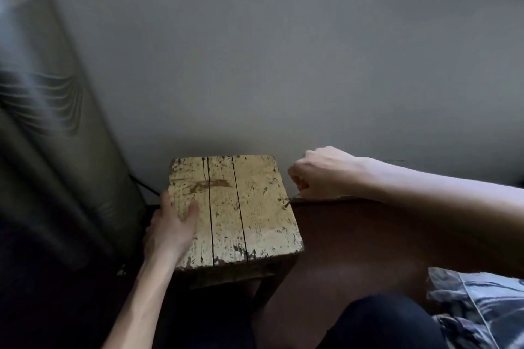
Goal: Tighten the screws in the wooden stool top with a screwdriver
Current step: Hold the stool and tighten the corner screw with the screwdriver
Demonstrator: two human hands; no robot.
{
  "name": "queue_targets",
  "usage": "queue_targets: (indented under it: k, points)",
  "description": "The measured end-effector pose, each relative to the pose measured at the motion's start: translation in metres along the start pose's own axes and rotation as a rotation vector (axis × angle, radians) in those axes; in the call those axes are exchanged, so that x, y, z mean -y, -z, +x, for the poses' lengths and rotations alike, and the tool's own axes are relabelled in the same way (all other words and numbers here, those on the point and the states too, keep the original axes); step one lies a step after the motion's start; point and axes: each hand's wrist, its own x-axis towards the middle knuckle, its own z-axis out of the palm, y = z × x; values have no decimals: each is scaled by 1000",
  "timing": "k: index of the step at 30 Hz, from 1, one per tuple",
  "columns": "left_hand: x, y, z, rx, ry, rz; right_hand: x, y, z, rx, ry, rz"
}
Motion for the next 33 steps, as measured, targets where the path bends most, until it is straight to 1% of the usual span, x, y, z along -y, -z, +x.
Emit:
queue_targets:
  k: [3,6,8,11,13,15,17,19,20,21,23,25,27,29,33]
  points:
    - [-1,1,1,-5,3,-3,-8,1,-4,-36,189,-238]
    - [-2,1,2,-14,3,7,-13,1,-5,-35,337,-355]
    - [-1,1,2,-27,-9,13,-12,0,-4,-25,382,-392]
    - [-1,1,3,-37,-18,23,-12,-2,0,-15,368,-381]
    - [0,-1,5,-34,-12,25,-12,-4,1,-32,324,-339]
    - [1,-2,8,-29,-8,25,-11,-9,1,-37,210,-244]
    - [4,-4,9,-33,-3,33,-9,-11,3,-12,10,-58]
    - [4,-6,9,-35,3,39,-8,-11,11,58,-199,159]
    - [4,-7,8,-35,7,36,-8,-10,16,95,-266,218]
    - [4,-7,8,-35,11,31,-6,-9,20,125,-300,242]
    - [5,-6,6,-35,16,20,-2,-4,24,165,-304,243]
    - [5,-5,6,-32,19,8,-3,1,22,208,-270,207]
    - [5,-4,6,-30,16,2,-4,4,16,219,-191,159]
    - [6,-5,6,-30,4,-7,-7,4,8,176,-82,72]
    - [7,-6,7,-34,4,-19,-16,3,-1,47,223,-283]
